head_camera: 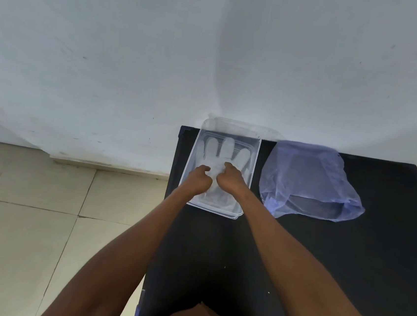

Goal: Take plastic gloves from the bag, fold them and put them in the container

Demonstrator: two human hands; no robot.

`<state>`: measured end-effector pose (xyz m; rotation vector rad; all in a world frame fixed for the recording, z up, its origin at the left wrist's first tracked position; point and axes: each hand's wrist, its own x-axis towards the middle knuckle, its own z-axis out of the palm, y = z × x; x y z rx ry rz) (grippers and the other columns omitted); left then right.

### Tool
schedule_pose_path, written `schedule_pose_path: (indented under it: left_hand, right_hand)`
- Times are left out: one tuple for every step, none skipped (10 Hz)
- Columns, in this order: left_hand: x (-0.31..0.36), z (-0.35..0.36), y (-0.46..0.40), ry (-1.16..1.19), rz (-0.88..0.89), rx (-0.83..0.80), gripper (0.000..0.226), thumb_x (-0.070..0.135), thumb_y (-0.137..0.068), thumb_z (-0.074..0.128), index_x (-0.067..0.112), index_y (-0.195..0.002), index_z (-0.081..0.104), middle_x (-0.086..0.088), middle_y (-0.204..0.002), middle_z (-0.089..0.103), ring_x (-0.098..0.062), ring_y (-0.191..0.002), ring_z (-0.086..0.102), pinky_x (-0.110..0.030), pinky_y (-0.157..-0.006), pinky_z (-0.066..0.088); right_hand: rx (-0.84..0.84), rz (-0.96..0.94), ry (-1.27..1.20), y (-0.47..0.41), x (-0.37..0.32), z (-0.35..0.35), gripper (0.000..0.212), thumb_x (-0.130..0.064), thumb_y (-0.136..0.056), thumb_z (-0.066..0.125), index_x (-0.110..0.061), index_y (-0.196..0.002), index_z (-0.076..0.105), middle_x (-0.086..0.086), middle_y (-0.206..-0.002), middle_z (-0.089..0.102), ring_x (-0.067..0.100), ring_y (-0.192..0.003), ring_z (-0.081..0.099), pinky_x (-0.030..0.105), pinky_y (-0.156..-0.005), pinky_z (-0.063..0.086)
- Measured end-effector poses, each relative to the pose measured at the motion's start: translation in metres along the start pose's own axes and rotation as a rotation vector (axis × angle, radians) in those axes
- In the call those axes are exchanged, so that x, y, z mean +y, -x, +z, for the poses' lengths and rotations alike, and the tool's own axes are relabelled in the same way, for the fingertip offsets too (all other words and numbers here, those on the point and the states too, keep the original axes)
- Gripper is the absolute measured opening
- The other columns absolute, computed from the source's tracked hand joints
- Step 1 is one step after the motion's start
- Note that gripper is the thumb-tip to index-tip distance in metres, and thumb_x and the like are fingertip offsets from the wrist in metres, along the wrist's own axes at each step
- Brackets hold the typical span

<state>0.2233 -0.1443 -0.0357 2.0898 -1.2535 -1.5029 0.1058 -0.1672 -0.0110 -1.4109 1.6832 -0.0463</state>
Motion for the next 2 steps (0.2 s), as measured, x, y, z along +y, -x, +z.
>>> schedule_pose_path:
  left_hand:
    - [0.0002,-0.0021,-0.0011,0.047,0.019,0.016,0.05,0.005,-0.095,0.051,0.015,-0.144,0.048,-0.015,-0.144,0.056,-0.032,-0.117,0.064,-0.046,-0.1,0.056]
    - [0.0091,-0.0055,0.0044,0.11,0.076,0.056,0.044,0.006,-0.095,0.054,0.014,-0.138,0.054,-0.017,-0.128,0.066,-0.031,-0.103,0.07,-0.045,-0.095,0.059]
  right_hand:
    - [0.02,-0.007,-0.05,0.0019,0.0006,-0.0029,0.063,-0.004,-0.096,0.046,-0.008,-0.156,0.027,0.012,-0.159,0.037,0.029,-0.141,0.043,0.031,-0.103,0.042]
    - [0.076,-0.041,-0.139,0.0092,0.0021,-0.0066,0.062,-0.004,-0.095,0.048,-0.013,-0.155,0.031,0.009,-0.157,0.04,0.027,-0.137,0.048,0.026,-0.091,0.042]
